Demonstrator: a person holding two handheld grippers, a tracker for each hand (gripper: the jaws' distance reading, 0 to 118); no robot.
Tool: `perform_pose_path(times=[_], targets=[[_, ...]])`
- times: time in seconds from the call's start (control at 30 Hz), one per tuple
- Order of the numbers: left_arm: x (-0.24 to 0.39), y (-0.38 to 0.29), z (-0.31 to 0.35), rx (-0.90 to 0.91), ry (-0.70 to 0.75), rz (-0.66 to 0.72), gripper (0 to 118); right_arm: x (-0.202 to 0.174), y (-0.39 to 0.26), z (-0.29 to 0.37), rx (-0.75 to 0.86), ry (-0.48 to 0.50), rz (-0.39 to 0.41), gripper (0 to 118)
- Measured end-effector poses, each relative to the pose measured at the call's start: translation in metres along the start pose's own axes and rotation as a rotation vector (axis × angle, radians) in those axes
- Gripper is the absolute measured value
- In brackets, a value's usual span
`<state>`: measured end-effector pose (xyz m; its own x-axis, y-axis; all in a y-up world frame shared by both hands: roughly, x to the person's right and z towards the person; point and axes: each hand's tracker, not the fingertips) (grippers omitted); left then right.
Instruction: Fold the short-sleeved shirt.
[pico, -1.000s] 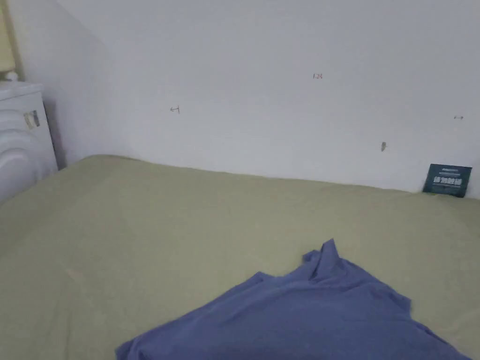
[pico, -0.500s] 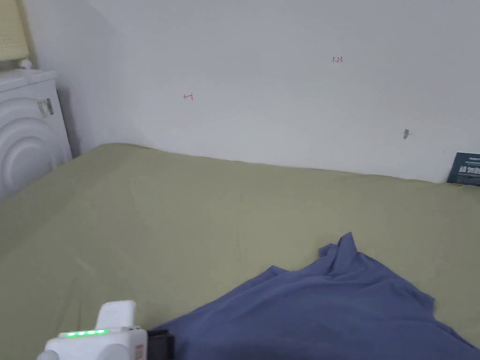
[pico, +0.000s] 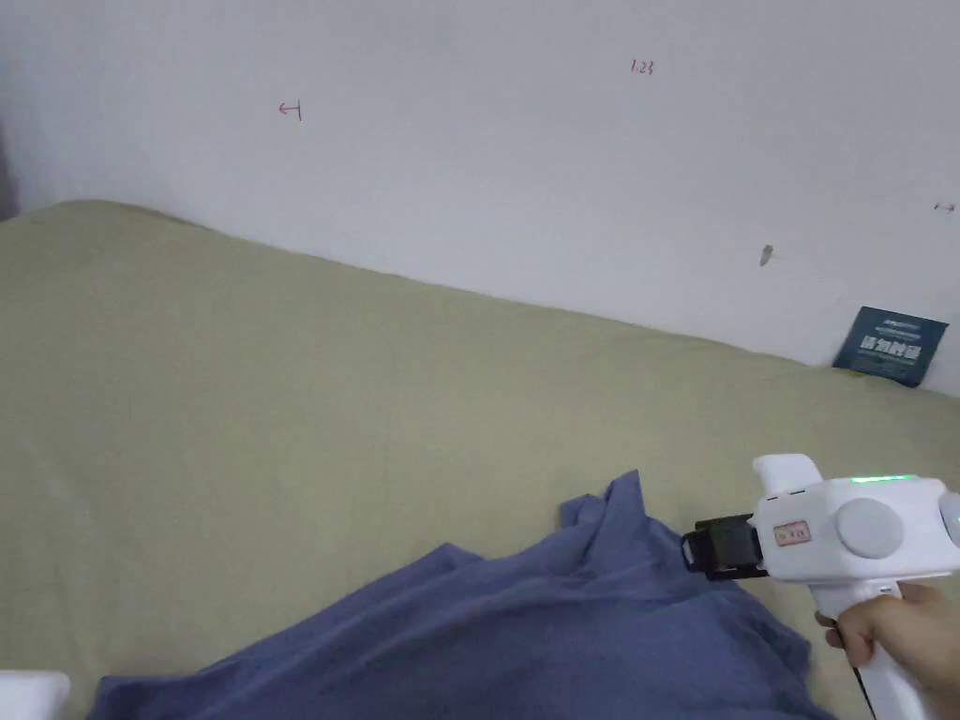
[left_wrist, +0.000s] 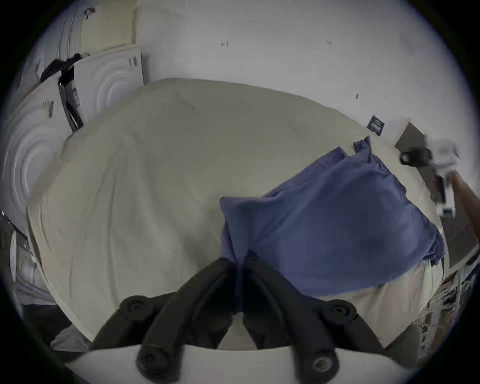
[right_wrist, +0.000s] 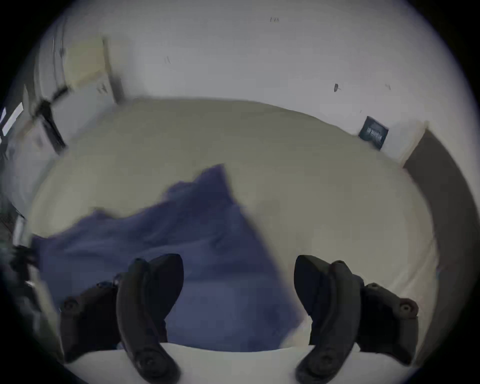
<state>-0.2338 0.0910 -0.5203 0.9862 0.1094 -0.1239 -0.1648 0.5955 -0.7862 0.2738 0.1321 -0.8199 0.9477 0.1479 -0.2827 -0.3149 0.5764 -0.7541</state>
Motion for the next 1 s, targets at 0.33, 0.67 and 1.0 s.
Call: perform_pose_path(times=[0.33,0.67,1.0], targets=[[-0.002,-0.003,-0.027,-0.023,-0.003,0.031,3,-0.002,0.032,-0.108,-0.085,0.207,0.099,88],[0.006,0.015,-0.003,0.053,-0.034,0.009,3,-0.013,0.041,0.002,0.178,0.228,-0.031,0],[0.025,0.14,0.085,0.323,-0.123,-0.175,3,0.005,0.107,0.214,0.613,0.148,-0.052,0]])
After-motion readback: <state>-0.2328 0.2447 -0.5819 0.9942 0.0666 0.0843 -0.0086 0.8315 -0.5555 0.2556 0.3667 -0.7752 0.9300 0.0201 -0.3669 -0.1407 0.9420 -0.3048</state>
